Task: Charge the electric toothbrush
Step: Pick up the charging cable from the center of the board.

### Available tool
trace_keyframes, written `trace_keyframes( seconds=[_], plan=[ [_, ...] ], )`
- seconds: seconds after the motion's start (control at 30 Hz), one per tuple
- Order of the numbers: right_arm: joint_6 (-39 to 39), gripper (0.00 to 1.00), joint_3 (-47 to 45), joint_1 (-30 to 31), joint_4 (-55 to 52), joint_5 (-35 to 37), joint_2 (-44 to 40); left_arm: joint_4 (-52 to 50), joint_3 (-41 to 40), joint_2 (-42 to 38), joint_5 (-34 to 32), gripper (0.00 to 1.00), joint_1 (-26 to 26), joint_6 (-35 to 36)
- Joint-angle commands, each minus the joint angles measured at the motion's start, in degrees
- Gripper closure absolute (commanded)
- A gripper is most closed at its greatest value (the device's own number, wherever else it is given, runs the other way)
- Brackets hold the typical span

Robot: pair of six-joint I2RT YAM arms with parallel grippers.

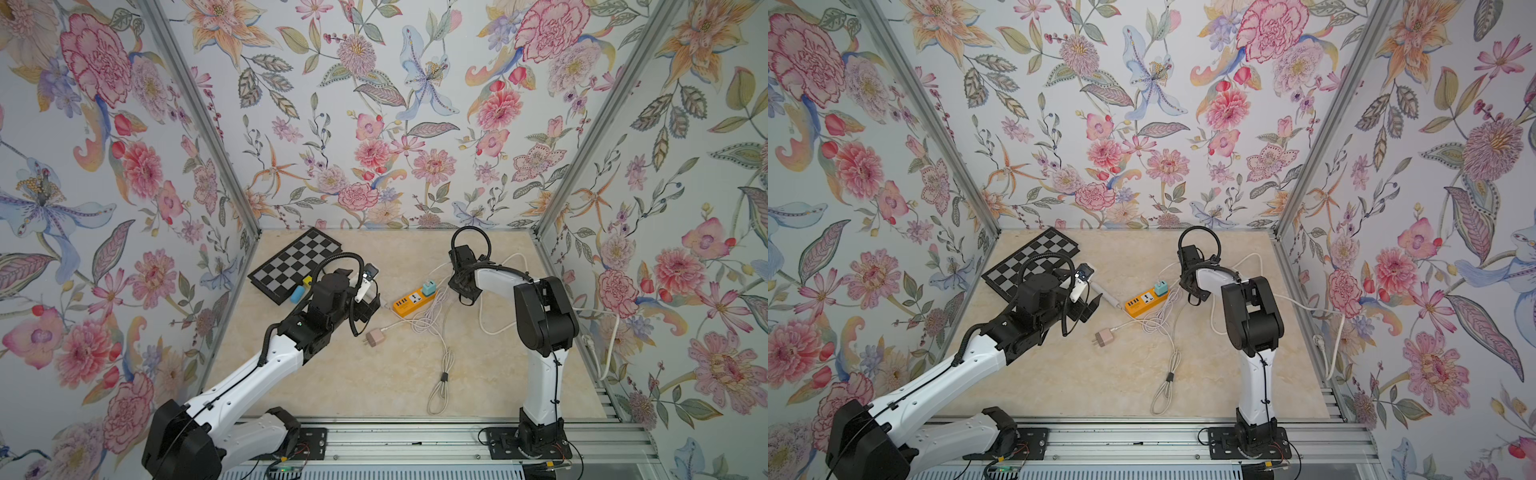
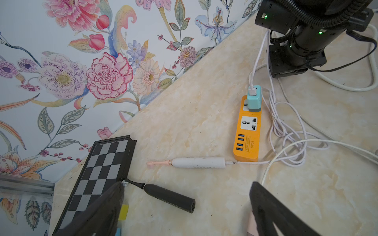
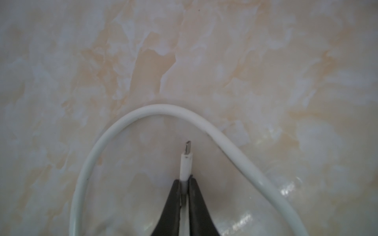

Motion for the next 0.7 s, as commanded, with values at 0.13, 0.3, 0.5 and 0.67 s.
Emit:
trace_keyframes(
  seconds=[0.13,0.3,0.5,0.67],
  plan=[
    [-11.7,1.0,-4.0,-2.2,0.7,1.4,-10.8,0.6,-0.3,-1.2,-0.8,0.03,0.6,-2.3],
    [-22.1,1.0,-12.6,-5.1,13.6,-8.3,-24.2,-1.7,3.8,0.4,5.1,0.03,3.2,-7.5],
    [-31.6,1.0,-18.6,-4.7,22.3,-26.1,-39.9,-3.5,9.5,2.1,5.3,0.03,7.3,-24.2],
    [-28.4,1.0,-22.1,-2.2,32.6,-52.9,-44.9,-4.0,7.9,4.8,4.4,0.04,15.3,-36.8]
  ],
)
